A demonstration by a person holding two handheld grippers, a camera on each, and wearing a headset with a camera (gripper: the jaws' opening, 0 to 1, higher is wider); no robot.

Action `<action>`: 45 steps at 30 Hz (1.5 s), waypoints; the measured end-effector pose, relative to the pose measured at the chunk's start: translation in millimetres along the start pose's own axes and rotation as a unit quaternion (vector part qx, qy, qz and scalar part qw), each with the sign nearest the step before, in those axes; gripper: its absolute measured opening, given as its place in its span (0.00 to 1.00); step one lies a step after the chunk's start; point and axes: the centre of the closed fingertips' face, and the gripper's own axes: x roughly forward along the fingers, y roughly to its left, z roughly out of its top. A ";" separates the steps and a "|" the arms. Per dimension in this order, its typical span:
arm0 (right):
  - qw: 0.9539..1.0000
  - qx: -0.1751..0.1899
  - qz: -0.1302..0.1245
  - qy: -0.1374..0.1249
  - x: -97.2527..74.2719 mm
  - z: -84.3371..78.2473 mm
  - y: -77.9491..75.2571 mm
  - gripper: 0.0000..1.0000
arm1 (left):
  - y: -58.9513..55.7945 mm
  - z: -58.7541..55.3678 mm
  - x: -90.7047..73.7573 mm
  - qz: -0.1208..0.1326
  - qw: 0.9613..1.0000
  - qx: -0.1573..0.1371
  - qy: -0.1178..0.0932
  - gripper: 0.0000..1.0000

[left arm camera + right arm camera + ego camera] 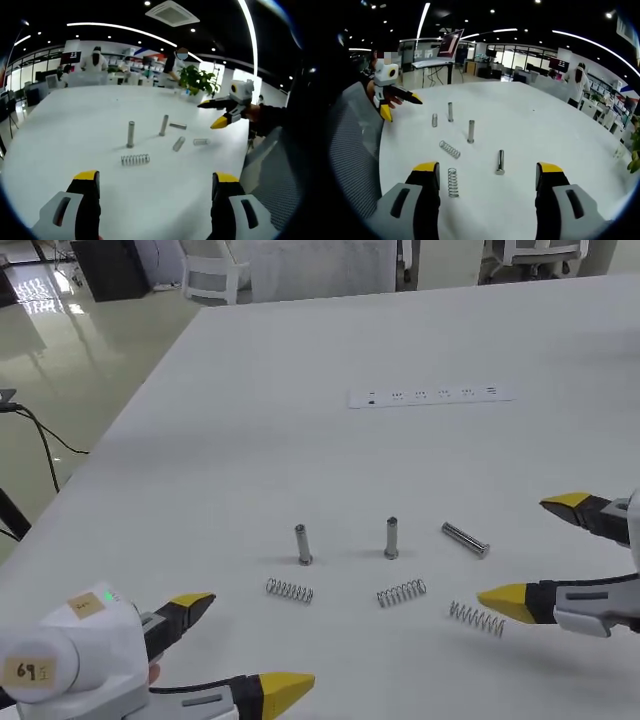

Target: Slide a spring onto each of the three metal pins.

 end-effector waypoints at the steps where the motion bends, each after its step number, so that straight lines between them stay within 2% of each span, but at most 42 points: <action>1: 1.000 -0.001 0.001 0.001 0.9 0.1 -0.1 0.78 | 0.0 0.1 0.0 0.000 1.000 0.000 0.000 0.90; 23: 0.999 -0.020 0.020 0.033 27.3 5.2 -12.2 0.72 | 1.4 0.1 0.2 0.002 1.000 -0.001 -0.001 0.89; 36: 0.997 -0.029 0.017 0.063 46.6 4.7 -23.2 0.66 | 1.3 -0.3 0.1 0.001 1.000 0.000 0.002 0.89; 45: 0.996 -0.017 0.017 0.084 55.7 -2.2 -28.5 0.60 | 0.8 -0.5 0.2 0.001 1.000 0.000 0.002 0.89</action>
